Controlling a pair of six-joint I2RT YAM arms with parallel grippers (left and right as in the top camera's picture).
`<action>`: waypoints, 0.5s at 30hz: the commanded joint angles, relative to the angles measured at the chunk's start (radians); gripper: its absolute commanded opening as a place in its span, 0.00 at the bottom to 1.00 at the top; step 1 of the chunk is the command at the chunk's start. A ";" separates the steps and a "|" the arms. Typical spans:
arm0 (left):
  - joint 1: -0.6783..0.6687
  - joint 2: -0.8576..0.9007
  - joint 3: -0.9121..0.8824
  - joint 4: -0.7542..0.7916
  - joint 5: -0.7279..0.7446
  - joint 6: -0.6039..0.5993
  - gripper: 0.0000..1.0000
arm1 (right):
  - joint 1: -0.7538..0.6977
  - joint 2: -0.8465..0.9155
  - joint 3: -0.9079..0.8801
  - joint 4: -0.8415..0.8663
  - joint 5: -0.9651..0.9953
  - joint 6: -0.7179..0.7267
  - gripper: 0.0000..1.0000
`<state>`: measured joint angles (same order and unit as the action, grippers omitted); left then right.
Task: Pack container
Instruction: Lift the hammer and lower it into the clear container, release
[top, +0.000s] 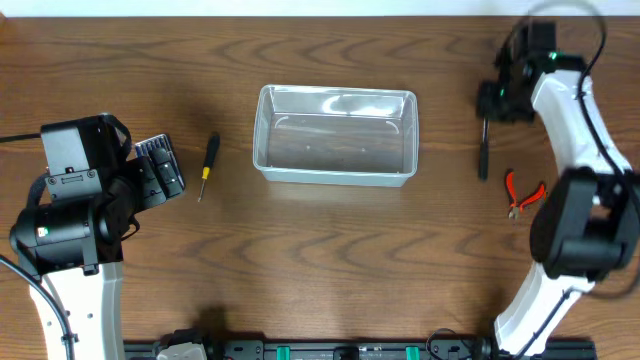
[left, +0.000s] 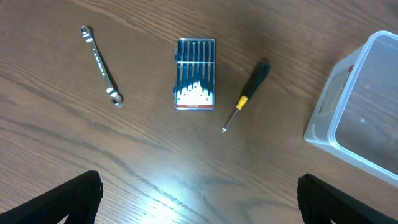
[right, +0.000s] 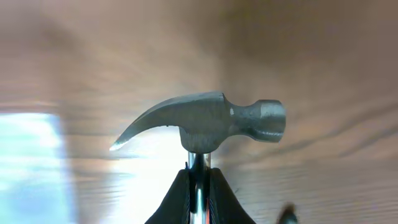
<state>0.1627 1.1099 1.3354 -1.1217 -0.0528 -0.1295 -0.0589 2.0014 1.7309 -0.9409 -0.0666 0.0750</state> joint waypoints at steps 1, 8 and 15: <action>0.005 0.003 0.022 -0.003 -0.012 0.014 0.98 | 0.113 -0.151 0.083 -0.005 -0.017 -0.130 0.01; 0.005 0.003 0.022 -0.003 -0.011 0.014 0.98 | 0.407 -0.201 0.086 -0.025 -0.147 -0.601 0.01; 0.005 0.003 0.022 -0.004 -0.011 0.014 0.98 | 0.550 -0.047 0.084 -0.038 -0.148 -0.906 0.01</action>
<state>0.1627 1.1099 1.3354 -1.1221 -0.0528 -0.1295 0.4755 1.8668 1.8286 -0.9688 -0.2016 -0.6033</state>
